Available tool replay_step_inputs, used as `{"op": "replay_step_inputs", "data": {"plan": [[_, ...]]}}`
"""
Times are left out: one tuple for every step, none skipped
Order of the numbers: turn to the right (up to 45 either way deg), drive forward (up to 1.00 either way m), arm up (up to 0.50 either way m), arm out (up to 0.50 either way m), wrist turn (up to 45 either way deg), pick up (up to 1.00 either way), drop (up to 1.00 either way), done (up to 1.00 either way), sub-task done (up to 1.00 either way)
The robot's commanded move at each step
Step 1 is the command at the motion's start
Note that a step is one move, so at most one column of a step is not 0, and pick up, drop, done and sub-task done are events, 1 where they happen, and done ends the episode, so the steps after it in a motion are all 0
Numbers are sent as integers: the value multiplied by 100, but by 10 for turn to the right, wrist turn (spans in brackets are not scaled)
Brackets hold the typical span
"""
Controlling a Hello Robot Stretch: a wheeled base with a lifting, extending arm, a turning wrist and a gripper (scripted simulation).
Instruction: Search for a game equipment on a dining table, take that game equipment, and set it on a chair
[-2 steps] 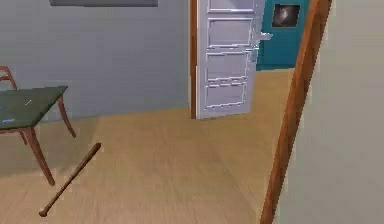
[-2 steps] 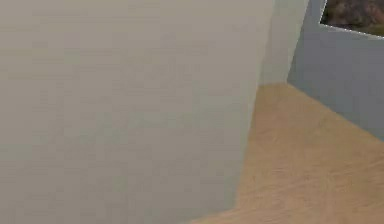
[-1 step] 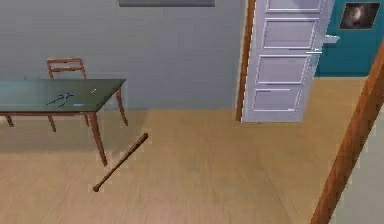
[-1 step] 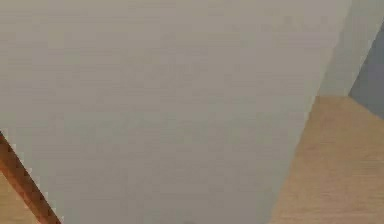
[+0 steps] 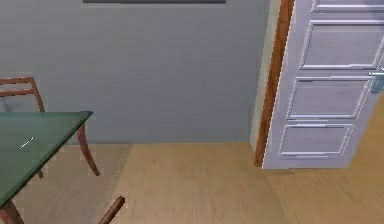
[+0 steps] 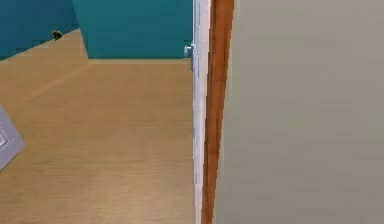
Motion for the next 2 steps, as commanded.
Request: {"op": "replay_step_inputs", "data": {"plan": [[-30,0,0,0,0,0,0,0,0],[0,35,0,0,0,0,0,0,0]]}}
